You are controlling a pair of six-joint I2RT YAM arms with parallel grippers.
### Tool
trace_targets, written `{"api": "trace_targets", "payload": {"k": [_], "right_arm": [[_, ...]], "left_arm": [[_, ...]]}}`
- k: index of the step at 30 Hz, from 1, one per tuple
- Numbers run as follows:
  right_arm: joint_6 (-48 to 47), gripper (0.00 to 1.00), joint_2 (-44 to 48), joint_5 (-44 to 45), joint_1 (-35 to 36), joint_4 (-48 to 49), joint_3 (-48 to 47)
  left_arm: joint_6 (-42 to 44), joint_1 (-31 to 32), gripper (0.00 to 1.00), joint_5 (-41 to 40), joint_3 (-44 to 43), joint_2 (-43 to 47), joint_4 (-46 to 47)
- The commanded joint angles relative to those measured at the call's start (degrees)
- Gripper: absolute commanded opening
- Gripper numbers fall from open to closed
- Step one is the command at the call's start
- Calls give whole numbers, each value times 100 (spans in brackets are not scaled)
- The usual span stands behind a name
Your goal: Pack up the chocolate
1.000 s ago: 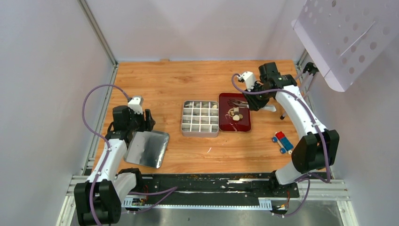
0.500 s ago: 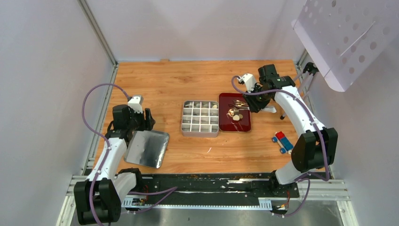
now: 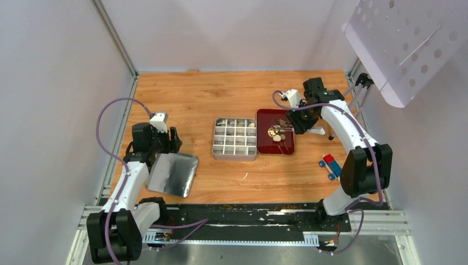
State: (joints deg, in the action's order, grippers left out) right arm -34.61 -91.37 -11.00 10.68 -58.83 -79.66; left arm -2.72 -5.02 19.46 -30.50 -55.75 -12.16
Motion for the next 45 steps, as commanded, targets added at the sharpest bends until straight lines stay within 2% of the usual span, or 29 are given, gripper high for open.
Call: {"api": "trace_targets", "payload": {"k": [1,8,13,20,30,39,45], "right_arm": [[-16,42,-152,-21,-35,181,-134],[5,27,-261,-60,-30,138,-297],[36,21,-118,-96,-30,59,-615],[213,20,124,-379,91,-104,-982],[292,18,171,-1120,731,-184,-1353],[266,18,-461,-1398,1791,-111,-1960],[256,18,-947,-1404,2231,-103,-2421]], "left_arm": [[-68,-42,71,67,-119,108,143],[-71,-48,71,53,-46,191,152],[-53,-49,71,25,-26,230,153],[-56,-48,71,28,0,240,153],[-5,-45,71,-11,-35,309,67],[30,-47,71,-48,-54,404,4],[44,-47,71,-57,-62,488,-57]]}}
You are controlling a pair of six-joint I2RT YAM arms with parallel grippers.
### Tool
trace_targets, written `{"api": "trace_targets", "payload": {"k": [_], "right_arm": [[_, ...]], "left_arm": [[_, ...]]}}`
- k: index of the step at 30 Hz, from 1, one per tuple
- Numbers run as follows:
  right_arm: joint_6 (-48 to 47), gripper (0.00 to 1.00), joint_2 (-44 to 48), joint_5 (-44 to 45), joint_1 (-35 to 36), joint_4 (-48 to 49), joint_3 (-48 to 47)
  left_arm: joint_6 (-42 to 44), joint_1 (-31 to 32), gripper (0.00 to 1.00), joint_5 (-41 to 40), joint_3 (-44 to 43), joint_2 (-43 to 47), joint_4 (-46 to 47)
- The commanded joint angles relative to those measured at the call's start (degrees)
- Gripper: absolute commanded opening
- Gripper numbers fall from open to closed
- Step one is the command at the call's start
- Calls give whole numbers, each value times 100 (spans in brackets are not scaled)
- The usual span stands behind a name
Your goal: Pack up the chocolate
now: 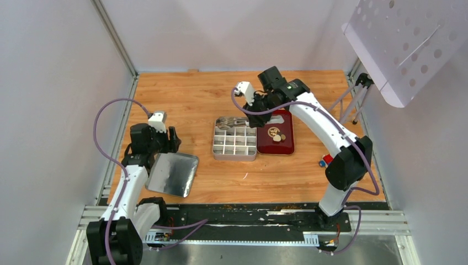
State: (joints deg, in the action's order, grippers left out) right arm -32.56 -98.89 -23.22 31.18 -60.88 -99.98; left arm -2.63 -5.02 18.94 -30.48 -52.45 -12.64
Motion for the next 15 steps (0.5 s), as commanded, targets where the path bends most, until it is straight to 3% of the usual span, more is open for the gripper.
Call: {"api": "trace_targets", "payload": {"k": [1,15], "right_arm": [[42,18,-246,-156,226,115,-411],[-33,22,-487,9,372,207,-398]], "left_arm": [[35,-44,71,3,-63,170,-10],[24,-60,72,-20,-25,196,51]]}}
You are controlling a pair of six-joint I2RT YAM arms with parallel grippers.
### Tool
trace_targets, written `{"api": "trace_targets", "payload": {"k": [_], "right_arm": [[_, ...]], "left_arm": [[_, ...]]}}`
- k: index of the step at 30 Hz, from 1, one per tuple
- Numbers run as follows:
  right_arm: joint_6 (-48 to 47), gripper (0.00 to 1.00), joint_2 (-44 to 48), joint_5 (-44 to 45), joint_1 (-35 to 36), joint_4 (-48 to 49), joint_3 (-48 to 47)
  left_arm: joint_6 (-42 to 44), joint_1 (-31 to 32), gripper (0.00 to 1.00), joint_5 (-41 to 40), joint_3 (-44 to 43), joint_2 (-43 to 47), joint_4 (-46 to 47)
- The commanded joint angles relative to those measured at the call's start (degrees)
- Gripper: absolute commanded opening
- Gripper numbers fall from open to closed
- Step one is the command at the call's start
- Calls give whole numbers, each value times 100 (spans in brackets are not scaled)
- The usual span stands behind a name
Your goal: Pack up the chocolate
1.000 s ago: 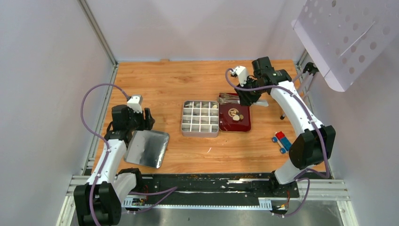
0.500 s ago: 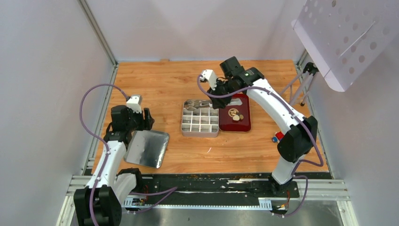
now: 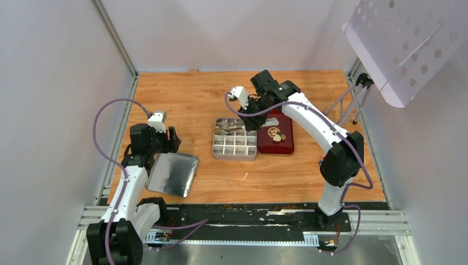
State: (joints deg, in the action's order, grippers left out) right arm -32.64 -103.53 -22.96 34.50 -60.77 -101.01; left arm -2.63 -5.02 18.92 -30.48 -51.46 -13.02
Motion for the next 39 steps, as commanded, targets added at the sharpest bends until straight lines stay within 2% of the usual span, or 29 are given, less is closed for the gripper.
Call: {"api": "trace_targets", "payload": {"k": [1,6,12,27,31,35,39], "right_arm": [[-19,22,-60,-11,40,208,-308],[-19,23,-220,10,64,233,-426],[2,34,-341,91,80,266,-550],[50,43,-153,-26,83,289,-446],[31,41,-204,33,84,290,-516],[-32,31,-72,133,42,235,-503],[-91,26,407,239,-155,186,-148]], "left_arm": [[19,-61,72,-19,-25,105,96],[17,-60,72,-20,-12,118,98],[23,-61,72,-19,7,163,83],[-26,-56,72,38,30,117,137],[-19,-58,72,35,25,127,122],[6,-54,72,25,6,137,82],[17,-58,72,22,7,113,66]]}}
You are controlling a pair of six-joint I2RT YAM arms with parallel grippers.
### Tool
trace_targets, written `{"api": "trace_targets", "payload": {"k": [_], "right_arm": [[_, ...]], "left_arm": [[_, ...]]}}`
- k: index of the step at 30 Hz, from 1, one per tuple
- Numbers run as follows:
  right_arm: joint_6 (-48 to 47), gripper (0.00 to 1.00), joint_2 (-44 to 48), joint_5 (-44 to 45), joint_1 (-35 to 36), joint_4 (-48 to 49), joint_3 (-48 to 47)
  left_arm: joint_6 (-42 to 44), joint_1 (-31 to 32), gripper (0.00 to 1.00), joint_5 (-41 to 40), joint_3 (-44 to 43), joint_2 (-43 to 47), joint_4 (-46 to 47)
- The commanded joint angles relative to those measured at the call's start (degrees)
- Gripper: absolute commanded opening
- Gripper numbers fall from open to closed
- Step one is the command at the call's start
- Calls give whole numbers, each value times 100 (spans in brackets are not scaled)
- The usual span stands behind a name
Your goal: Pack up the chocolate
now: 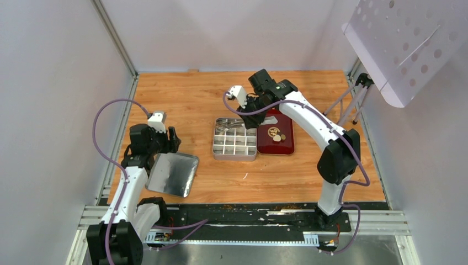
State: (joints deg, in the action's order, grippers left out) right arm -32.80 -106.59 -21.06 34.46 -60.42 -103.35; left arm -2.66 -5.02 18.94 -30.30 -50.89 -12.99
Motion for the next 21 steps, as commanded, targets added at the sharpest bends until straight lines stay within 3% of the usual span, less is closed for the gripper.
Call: {"api": "trace_targets", "payload": {"k": [1,5,12,21], "right_arm": [[-95,26,883,90,-226,135,192],[-116,26,1609,222,-690,74,750],[-449,29,2642,258,-2156,-362,2111],[-890,33,3005,364,-2365,-591,2858]], "left_arm": [[19,-58,72,26,-4,46,76],[41,-56,72,11,7,-2,78],[12,-61,72,66,-20,-145,102],[-34,-61,72,145,-102,-267,96]]}}
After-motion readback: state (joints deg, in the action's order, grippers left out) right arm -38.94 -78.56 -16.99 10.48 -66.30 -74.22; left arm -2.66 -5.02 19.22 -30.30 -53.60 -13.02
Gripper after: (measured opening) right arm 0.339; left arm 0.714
